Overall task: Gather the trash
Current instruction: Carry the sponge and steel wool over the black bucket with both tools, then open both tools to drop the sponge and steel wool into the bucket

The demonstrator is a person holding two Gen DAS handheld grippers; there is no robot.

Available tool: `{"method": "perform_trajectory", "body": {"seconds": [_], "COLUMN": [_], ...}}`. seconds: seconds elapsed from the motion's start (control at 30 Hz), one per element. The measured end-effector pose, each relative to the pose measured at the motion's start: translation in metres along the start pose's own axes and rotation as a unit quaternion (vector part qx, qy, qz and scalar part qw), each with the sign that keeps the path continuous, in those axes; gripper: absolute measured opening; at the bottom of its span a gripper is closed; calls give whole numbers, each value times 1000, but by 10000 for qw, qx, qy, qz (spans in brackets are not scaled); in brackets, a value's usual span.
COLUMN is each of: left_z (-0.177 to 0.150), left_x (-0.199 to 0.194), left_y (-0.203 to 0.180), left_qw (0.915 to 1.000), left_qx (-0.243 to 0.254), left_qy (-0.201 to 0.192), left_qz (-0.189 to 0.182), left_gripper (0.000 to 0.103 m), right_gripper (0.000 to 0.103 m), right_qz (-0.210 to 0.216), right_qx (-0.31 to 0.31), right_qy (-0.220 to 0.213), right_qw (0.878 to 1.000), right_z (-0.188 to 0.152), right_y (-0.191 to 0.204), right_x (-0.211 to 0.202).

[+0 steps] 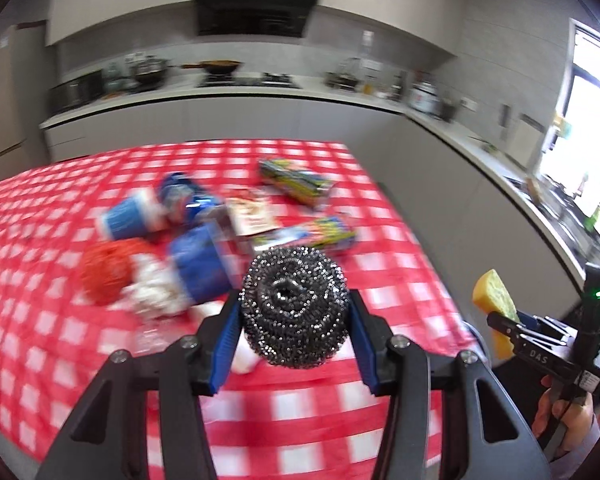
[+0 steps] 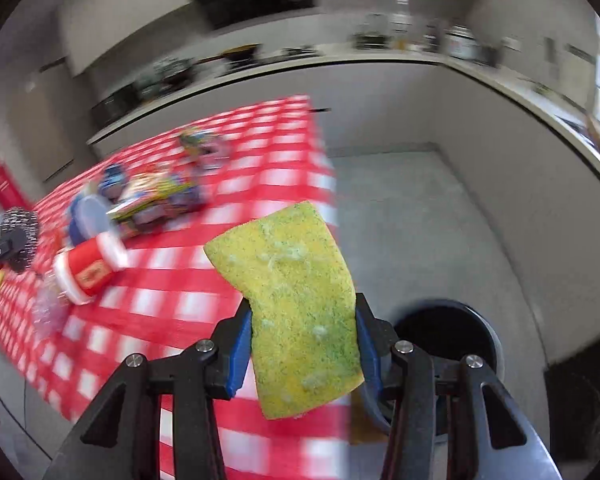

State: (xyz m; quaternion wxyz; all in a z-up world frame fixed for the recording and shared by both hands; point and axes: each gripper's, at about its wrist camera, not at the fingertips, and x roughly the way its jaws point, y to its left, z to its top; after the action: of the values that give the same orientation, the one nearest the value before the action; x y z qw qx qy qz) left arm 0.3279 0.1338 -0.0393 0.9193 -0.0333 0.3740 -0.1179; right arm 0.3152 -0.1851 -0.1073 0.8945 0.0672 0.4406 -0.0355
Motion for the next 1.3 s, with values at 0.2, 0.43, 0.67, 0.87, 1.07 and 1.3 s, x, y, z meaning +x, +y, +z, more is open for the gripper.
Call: {"method": "perform_trajectory", "body": {"seconds": [0.2, 0.43, 0.67, 0.87, 1.07, 1.3], "left_z": [-2, -9, -16, -23, -37, -59], "left_x": [18, 25, 49, 79, 114, 147], "left_y": [-46, -109, -181, -237, -281, -312], "left_qw": [9979, 9958, 9958, 9942, 9903, 9845], "left_qx": [301, 589, 599, 601, 725, 886], "left_qy": [180, 322, 455, 649, 974, 1418], "left_qz": [-545, -624, -522, -611, -677, -530], "left_gripper": [52, 52, 52, 52, 52, 57], "right_gripper": [48, 49, 66, 67, 67, 67], "right_qz": [-741, -830, -547, -322, -200, -213], "right_qx": [578, 1102, 905, 715, 864, 989], "right_qy": [322, 810, 1222, 1280, 965, 720], "right_qw": [9951, 9871, 9869, 9887, 9914, 9923], "right_z": [-32, -62, -62, -54, -48, -48], "right_y": [-65, -136, -179, -213, -247, -271], "right_x": [-2, 32, 70, 75, 42, 8]}}
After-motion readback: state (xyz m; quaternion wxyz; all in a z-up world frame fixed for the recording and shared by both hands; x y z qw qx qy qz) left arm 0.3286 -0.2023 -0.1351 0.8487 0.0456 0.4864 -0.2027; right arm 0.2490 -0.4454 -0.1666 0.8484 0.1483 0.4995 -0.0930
